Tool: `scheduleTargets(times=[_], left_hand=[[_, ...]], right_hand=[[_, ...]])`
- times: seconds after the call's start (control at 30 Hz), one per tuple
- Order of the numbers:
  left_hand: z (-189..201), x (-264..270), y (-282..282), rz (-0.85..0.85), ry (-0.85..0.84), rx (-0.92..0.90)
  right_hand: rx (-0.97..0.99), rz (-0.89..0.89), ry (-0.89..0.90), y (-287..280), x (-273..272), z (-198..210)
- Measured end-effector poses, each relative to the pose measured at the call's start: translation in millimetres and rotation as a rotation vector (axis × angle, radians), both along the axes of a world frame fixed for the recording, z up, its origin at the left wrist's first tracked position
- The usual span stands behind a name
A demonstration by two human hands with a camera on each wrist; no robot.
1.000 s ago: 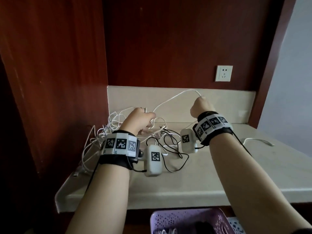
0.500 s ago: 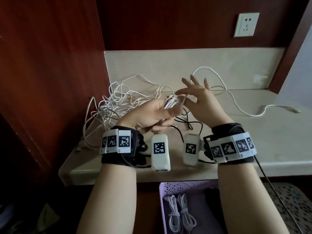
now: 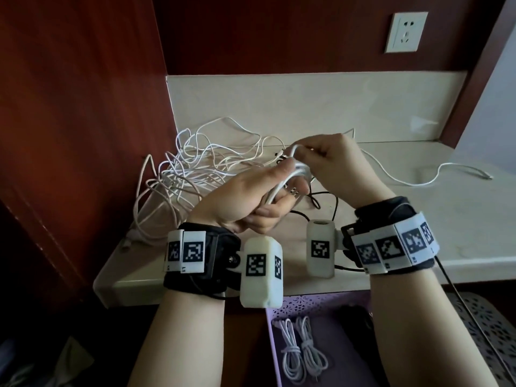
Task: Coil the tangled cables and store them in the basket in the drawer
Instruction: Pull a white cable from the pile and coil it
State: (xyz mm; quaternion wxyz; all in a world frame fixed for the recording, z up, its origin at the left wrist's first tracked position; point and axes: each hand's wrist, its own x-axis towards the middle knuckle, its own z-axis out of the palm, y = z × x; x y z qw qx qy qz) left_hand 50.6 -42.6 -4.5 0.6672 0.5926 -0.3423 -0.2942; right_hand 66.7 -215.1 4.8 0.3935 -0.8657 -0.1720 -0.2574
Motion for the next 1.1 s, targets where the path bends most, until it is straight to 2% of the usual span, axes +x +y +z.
scheduleTargets(times=[0.07, 0.13, 0.2, 0.27, 0.33, 0.47, 0.53, 0.6, 0.67, 0.8, 0.9, 0.97, 1.03, 1.1], left_hand=[[0, 2, 3, -0.024, 0.088, -0.117], [1, 5, 7, -0.045, 0.175, -0.245], [3, 10, 13, -0.091, 0.261, -0.431], [7, 14, 20, -0.191, 0.372, -0.71], [12, 15, 29, -0.051, 0.346, -0.94], [17, 11, 32, 0.091, 0.295, -1.299], [20, 10, 29, 0.32, 0.235, -1.367], [26, 6, 29, 0.659, 0.092, -1.308], [28, 7, 26, 0.909, -0.017, -1.204], [25, 12, 23, 1.158, -0.11, -1.033], [16, 22, 21, 1.279, -0.214, -0.85], [5, 32, 23, 1.344, -0.389, -0.567], [-6, 40, 25, 1.278, -0.58, -0.172], [-10, 38, 22, 1.086, -0.637, 0.089]], right_hand=[[-0.116, 0.004, 0.031, 4, 2, -3], [-0.152, 0.02, 0.042, 7, 2, -3], [-0.109, 0.058, 0.055, 8, -1, -3], [-0.025, 0.097, 0.111, 7, -2, -4], [0.037, 0.128, 0.169, 5, -2, -6], [-0.063, 0.15, 0.254, 2, 0, -10], [-0.106, 0.175, 0.314, 0, 3, -13], [-0.157, 0.193, 0.37, -1, 5, -16], [-0.225, 0.171, 0.402, -1, 6, -16], [-0.282, 0.149, 0.422, -3, 3, -13], [-0.223, 0.338, 0.434, 2, -7, -6], [-0.151, 0.473, 0.409, 5, -15, -1], [-0.093, 0.544, 0.348, 5, -21, 5], [-0.029, 0.585, 0.289, 2, -24, 9]])
